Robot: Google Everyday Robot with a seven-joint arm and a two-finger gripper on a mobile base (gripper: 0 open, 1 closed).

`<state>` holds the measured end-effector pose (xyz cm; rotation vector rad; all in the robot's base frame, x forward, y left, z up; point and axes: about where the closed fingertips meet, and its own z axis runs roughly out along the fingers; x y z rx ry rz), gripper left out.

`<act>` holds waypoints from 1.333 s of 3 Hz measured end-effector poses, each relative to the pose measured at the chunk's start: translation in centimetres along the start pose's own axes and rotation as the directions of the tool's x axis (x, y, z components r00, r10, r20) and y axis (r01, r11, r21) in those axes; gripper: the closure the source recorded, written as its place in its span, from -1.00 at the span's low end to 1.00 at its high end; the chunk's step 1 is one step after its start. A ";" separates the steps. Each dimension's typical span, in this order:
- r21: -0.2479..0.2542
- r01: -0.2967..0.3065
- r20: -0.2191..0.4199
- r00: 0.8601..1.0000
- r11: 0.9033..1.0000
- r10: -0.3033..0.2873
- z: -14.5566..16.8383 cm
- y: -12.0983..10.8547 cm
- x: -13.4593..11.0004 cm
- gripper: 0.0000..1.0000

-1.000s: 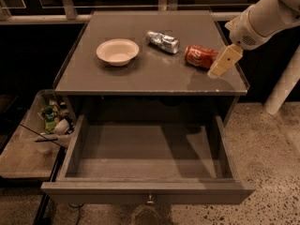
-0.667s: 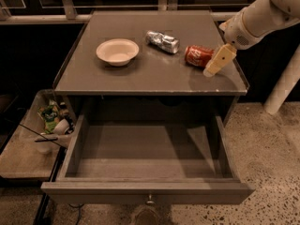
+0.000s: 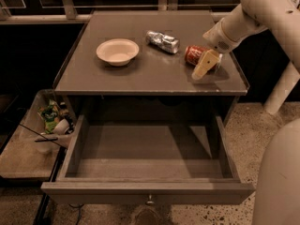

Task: Place coke can into top drawer

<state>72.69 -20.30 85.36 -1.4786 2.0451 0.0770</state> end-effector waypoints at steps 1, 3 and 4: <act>-0.001 0.000 0.000 1.000 1.000 0.000 0.1 0.0 0.0 -1.00; -0.001 0.000 0.000 1.000 1.000 0.000 0.1 0.0 0.0 -0.15; -0.001 0.000 0.000 1.000 1.000 0.000 0.1 0.0 0.0 0.30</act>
Offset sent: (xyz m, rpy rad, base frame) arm 0.0009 0.0003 -0.0009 0.0002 0.0009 0.0003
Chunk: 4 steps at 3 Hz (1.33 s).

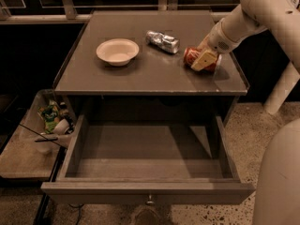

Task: Place coke can into top drawer

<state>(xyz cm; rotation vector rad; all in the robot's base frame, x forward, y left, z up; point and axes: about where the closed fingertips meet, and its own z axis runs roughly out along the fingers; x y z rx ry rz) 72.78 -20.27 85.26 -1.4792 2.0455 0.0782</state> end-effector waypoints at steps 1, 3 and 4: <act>-0.001 0.000 0.000 1.000 1.000 0.000 0.0 0.0 0.0 0.75; 0.028 0.023 0.041 0.999 0.999 -0.024 -3.7 1.2 -1.2 1.00; 0.088 0.057 0.077 0.995 0.994 -0.064 -8.7 3.6 -1.9 1.00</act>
Offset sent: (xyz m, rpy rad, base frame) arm -0.0170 -0.0015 0.0296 0.0162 -0.0276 0.0018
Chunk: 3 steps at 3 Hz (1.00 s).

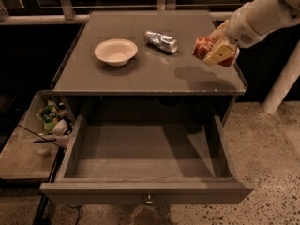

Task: Place coke can into top drawer

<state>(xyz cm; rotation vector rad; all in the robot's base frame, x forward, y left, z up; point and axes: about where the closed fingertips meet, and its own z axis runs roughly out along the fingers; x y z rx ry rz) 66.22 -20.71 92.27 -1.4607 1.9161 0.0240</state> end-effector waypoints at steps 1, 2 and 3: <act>0.044 0.015 0.028 0.999 0.999 -0.016 -4.3 2.9 0.0 1.00; 0.069 0.011 0.050 0.999 0.998 -0.015 -6.7 5.4 1.1 1.00; 0.062 -0.043 0.052 0.998 0.997 0.039 -7.5 10.9 5.2 1.00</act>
Offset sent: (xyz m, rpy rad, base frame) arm -0.1279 -0.0369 0.0247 0.0528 -0.1155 -0.0261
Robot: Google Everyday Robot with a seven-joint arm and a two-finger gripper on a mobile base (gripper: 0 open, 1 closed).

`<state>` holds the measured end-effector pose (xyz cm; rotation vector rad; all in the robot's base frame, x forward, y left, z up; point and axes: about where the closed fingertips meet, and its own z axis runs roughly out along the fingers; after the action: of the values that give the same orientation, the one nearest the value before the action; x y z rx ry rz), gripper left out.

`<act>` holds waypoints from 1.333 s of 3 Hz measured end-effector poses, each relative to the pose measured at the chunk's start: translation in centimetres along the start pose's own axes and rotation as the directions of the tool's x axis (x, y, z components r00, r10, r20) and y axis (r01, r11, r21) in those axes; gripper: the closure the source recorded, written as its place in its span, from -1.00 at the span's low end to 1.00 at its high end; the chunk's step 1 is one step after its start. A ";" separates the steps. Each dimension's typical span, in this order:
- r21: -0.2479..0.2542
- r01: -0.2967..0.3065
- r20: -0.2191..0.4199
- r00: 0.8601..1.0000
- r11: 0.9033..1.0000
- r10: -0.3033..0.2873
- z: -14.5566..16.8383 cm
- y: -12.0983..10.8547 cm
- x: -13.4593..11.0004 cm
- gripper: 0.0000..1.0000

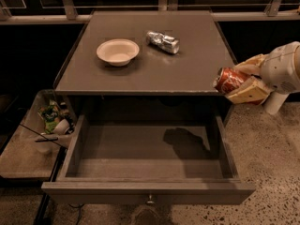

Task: Place coke can into top drawer

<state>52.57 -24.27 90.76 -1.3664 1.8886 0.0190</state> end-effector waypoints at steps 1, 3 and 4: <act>0.000 0.000 0.000 1.000 1.000 0.000 0.0 0.0 0.0 1.00; -0.146 0.005 0.039 0.999 0.989 0.001 4.1 4.8 -1.0 1.00; -0.240 -0.006 0.071 0.997 0.971 0.024 6.2 8.2 -1.4 1.00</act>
Offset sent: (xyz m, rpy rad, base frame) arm -0.0066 0.0330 -0.0200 -0.0164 0.0359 0.0863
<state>49.71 -17.01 83.89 -1.4897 1.8806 0.3110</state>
